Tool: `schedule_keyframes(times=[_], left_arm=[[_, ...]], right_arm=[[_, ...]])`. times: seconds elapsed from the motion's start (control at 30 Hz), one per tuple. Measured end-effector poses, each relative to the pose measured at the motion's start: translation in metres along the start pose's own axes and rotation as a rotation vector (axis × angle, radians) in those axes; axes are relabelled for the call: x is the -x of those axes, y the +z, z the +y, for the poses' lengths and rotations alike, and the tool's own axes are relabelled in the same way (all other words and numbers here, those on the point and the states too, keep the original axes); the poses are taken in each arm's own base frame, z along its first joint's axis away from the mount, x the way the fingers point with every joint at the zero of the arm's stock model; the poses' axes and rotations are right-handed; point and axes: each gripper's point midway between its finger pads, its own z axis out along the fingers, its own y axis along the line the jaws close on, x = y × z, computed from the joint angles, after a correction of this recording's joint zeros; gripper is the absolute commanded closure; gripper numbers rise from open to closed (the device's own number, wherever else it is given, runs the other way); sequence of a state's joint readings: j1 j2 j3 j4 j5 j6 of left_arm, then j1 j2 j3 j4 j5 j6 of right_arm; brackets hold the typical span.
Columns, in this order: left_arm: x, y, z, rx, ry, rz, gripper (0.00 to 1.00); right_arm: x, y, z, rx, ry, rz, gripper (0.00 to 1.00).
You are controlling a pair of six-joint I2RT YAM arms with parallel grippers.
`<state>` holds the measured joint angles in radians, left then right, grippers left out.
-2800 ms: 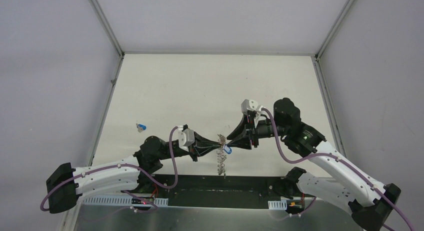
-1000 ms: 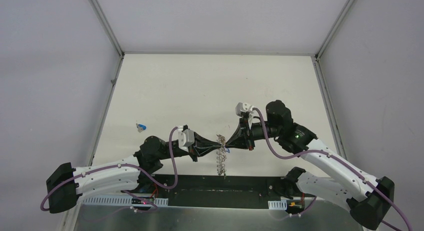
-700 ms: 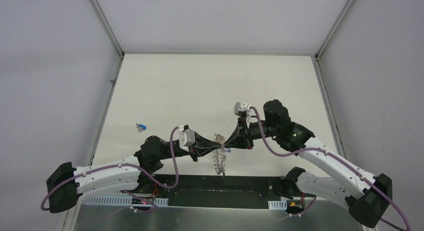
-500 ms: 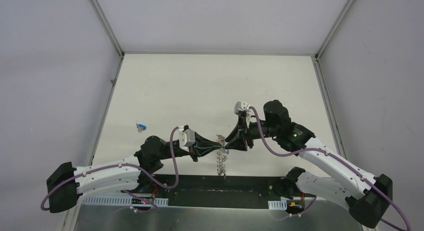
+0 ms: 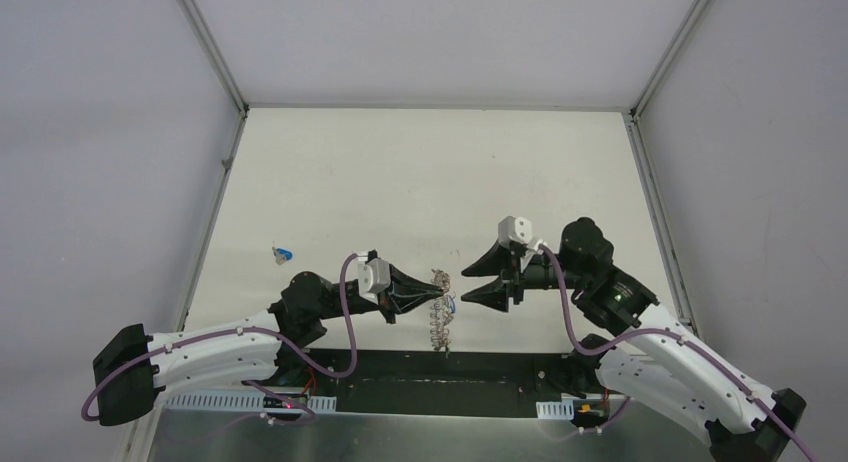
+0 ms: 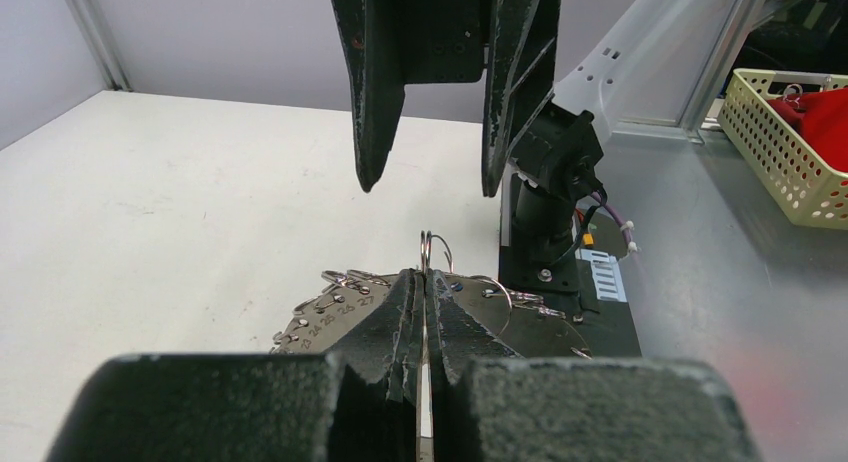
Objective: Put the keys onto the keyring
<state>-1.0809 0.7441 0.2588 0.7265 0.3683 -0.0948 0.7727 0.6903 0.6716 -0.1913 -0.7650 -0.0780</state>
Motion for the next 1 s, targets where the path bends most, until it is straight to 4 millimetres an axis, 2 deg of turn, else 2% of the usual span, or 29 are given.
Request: schedule_keyframes(times=[0.23, 0.4, 0.57, 0.83, 1.0], left_arm=[[0.0, 0.0, 0.0, 0.0, 0.0, 0.0, 1.0], [0.0, 0.0, 0.0, 0.0, -0.003, 0.001, 1.0], [0.0, 0.0, 0.0, 0.0, -0.004, 0.001, 1.0], [0.0, 0.0, -0.001, 0.0, -0.016, 0.001, 1.0], [0.0, 0.0, -0.001, 0.001, -0.019, 0.001, 1.0]], right_arm=[[-0.001, 0.013, -0.001, 0.055, 0.024, -0.009, 0.6], [0.006, 0.02, -0.002, 0.079, 0.05, -0.039, 0.68], [0.009, 0.023, -0.002, 0.095, 0.077, -0.062, 0.7], [-0.005, 0.029, 0.002, 0.129, 0.139, -0.041, 0.71], [-0.01, 0.032, 0.002, 0.136, 0.168, -0.031, 0.84]])
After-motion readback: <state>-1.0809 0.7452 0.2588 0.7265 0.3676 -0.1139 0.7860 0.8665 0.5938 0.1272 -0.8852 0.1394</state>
